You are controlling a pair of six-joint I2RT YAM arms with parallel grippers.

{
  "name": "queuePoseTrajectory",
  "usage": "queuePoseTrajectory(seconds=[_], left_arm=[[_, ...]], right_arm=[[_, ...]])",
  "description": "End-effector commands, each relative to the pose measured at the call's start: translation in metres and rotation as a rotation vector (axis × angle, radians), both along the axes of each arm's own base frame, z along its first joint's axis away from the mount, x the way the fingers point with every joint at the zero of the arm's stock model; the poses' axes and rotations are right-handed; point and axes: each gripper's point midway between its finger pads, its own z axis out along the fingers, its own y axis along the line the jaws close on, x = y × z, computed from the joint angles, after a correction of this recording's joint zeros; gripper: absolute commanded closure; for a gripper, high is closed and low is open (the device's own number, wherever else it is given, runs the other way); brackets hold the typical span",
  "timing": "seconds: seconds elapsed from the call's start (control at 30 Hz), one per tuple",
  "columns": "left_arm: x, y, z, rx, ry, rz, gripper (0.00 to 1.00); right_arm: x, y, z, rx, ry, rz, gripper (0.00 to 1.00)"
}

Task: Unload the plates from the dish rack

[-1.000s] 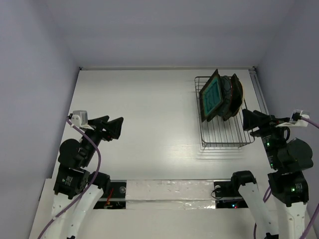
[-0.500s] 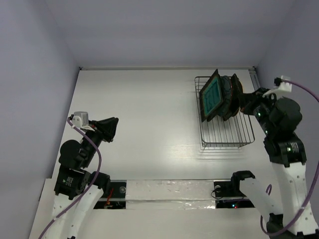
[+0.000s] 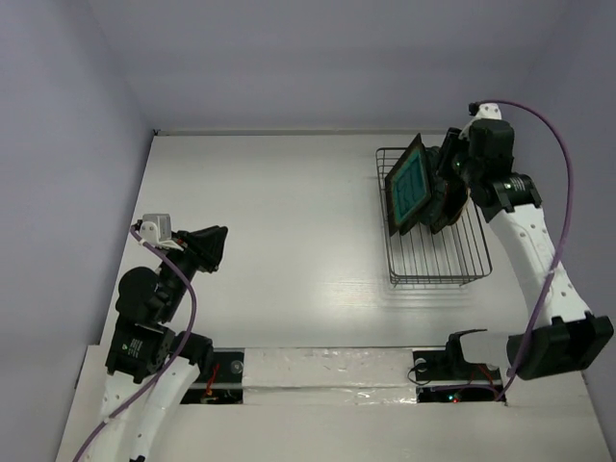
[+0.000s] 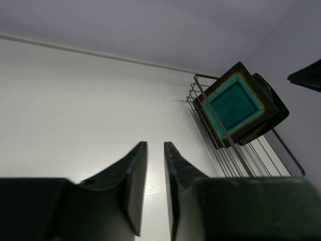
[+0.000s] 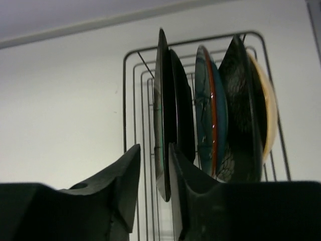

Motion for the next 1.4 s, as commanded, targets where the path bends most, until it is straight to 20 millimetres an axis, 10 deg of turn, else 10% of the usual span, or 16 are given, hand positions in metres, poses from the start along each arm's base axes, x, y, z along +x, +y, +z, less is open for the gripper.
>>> queuePoseTrajectory(seconds=[0.0, 0.2, 1.03, 1.37], left_arm=[[0.002, -0.002, 0.004, -0.006, -0.016, -0.006, 0.79], [0.003, -0.005, 0.002, -0.007, -0.011, -0.022, 0.55], [0.003, -0.005, 0.002, -0.007, -0.011, -0.022, 0.53], [0.003, -0.007, 0.003, -0.007, -0.012, -0.031, 0.53]], right_arm=[[0.010, -0.002, 0.001, -0.076, 0.011, -0.009, 0.62], [0.033, 0.008, -0.031, -0.117, 0.117, 0.018, 0.60], [0.050, 0.029, -0.075, -0.234, 0.244, 0.009, 0.74], [0.058, 0.029, -0.100, -0.332, 0.317, -0.012, 0.58]])
